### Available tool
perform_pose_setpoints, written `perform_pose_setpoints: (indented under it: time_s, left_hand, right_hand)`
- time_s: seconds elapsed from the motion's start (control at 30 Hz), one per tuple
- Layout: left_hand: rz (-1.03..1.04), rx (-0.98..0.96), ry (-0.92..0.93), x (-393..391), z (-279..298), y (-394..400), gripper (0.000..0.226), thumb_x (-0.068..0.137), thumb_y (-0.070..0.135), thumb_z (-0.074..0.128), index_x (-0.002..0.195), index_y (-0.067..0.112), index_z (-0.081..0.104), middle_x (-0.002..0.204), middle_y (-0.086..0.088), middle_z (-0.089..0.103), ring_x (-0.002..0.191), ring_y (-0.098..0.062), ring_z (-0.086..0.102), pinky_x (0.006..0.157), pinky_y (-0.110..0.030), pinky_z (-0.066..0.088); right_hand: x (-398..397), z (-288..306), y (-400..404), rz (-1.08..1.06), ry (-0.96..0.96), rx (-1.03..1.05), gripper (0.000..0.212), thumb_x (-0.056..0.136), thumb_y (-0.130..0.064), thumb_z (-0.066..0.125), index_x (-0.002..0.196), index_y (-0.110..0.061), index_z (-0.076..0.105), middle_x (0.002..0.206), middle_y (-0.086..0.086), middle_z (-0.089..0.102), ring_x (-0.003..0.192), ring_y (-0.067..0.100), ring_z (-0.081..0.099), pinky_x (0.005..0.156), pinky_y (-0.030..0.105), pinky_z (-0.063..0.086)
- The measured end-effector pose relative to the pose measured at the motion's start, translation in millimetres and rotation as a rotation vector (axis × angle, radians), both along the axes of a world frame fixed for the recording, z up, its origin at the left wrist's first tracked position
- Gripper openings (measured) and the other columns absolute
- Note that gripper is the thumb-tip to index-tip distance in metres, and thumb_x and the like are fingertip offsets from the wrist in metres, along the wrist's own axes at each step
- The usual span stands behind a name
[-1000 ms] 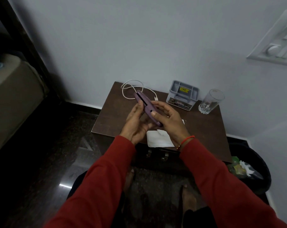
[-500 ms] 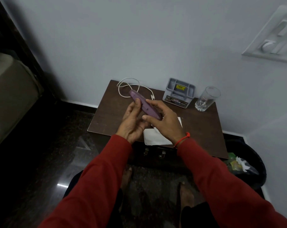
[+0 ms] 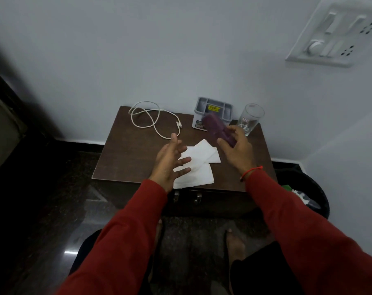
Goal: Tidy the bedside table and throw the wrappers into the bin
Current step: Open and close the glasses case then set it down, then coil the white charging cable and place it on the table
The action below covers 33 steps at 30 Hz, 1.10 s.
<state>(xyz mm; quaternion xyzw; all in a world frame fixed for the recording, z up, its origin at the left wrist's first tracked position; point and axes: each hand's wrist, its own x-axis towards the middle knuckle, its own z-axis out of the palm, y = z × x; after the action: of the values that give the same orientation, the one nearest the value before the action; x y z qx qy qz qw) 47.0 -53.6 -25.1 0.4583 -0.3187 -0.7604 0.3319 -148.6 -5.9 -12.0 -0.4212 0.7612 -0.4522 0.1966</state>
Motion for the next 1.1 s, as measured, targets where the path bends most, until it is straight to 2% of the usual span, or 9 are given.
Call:
perform_pose_setpoints:
  time_s: [0.1, 0.23, 0.3, 0.37, 0.47, 0.67, 0.87, 1.0, 1.1]
  left_hand:
    - [0.035, -0.184, -0.203, -12.7, -7.8, 1.7, 0.034, 0.101, 0.048, 0.055, 0.117, 0.019, 0.064, 0.116, 0.0, 0.072, 0.092, -0.018, 0.066, 0.072, -0.033, 0.053]
    - [-0.179, -0.709, -0.496, -32.2, -22.9, -4.7, 0.017, 0.101, 0.029, 0.057, 0.108, 0.021, 0.07, 0.113, 0.005, 0.072, 0.105, -0.014, 0.064, 0.086, -0.028, 0.05]
    - [-0.289, -0.823, -0.632, -39.6, -31.2, -8.6, 0.021, 0.097, 0.036, 0.054, 0.106, 0.027, 0.071, 0.115, 0.008, 0.071, 0.111, -0.018, 0.062, 0.095, -0.038, 0.051]
    - [-0.324, -0.826, -0.703, -44.6, -35.7, -10.5, 0.028, 0.092, 0.046, 0.049, 0.106, 0.033, 0.07, 0.117, 0.01, 0.07, 0.115, -0.022, 0.06, 0.099, -0.048, 0.05]
    - [-0.335, -0.844, -0.737, -49.7, -37.5, -11.5, 0.034, 0.089, 0.049, 0.05, 0.11, 0.031, 0.069, 0.118, 0.008, 0.069, 0.117, -0.022, 0.059, 0.099, -0.049, 0.049]
    - [-0.281, -0.834, -0.705, -47.7, -42.6, -22.8, 0.022, 0.093, 0.045, 0.055, 0.106, 0.036, 0.068, 0.115, 0.012, 0.069, 0.114, -0.02, 0.06, 0.097, -0.05, 0.05]
    - [-0.223, -0.858, -0.671, -44.9, -43.3, -28.8, 0.013, 0.099, 0.032, 0.061, 0.106, 0.027, 0.071, 0.113, 0.012, 0.071, 0.108, -0.011, 0.06, 0.096, -0.045, 0.052]
    - [-0.216, -0.874, -0.665, -44.3, -42.4, -29.8, 0.014, 0.099, 0.032, 0.061, 0.105, 0.026, 0.072, 0.111, 0.01, 0.072, 0.105, -0.01, 0.061, 0.096, -0.044, 0.051]
    - [-0.21, -0.872, -0.666, -43.0, -40.7, -29.1, 0.015, 0.1, 0.032, 0.06, 0.105, 0.025, 0.072, 0.111, 0.009, 0.072, 0.106, -0.011, 0.061, 0.094, -0.042, 0.052]
  right_hand:
    - [-32.1, -7.4, 5.8, -0.119, -0.019, 0.038, 0.039, 0.082, -0.021, 0.069, 0.117, -0.03, 0.055, 0.101, 0.001, 0.069, 0.085, 0.022, 0.067, 0.079, 0.037, 0.057]
    - [-51.7, -23.8, 13.3, -0.087, 0.125, 0.066, 0.045, 0.081, -0.009, 0.066, 0.123, -0.021, 0.055, 0.099, 0.005, 0.067, 0.081, 0.023, 0.062, 0.072, 0.023, 0.044]
    - [-56.2, -33.8, 12.5, -0.03, 0.245, 0.06, 0.046, 0.08, -0.005, 0.065, 0.123, -0.019, 0.057, 0.103, 0.007, 0.068, 0.085, 0.025, 0.063, 0.075, 0.025, 0.046]
    - [-60.3, -43.2, 7.7, 0.013, 0.373, 0.09, 0.047, 0.079, -0.005, 0.065, 0.121, -0.022, 0.059, 0.108, 0.008, 0.069, 0.093, 0.028, 0.064, 0.081, 0.033, 0.051]
    - [-64.8, -56.0, -4.9, 0.051, 0.547, 0.114, 0.049, 0.078, -0.002, 0.063, 0.122, -0.023, 0.06, 0.114, 0.008, 0.067, 0.107, 0.03, 0.058, 0.093, 0.042, 0.049]
    - [-74.3, -80.9, -33.3, 0.139, 0.719, 0.074, 0.049, 0.078, 0.002, 0.063, 0.121, -0.022, 0.063, 0.123, 0.011, 0.063, 0.12, 0.032, 0.053, 0.101, 0.042, 0.046]
    - [-75.2, -93.8, -46.7, 0.125, 0.634, 0.09, 0.048, 0.081, -0.004, 0.065, 0.125, -0.024, 0.062, 0.127, 0.015, 0.058, 0.119, 0.035, 0.052, 0.098, 0.045, 0.05]
    - [-73.1, -98.1, -48.8, 0.316, 0.789, 0.029, 0.04, 0.082, -0.003, 0.066, 0.12, -0.017, 0.066, 0.133, 0.002, 0.062, 0.12, 0.034, 0.052, 0.104, 0.049, 0.045]
    - [-71.5, -99.0, -51.2, 0.306, 0.784, 0.055, 0.04, 0.085, 0.001, 0.061, 0.12, -0.015, 0.066, 0.135, 0.002, 0.061, 0.127, 0.038, 0.049, 0.107, 0.055, 0.04]
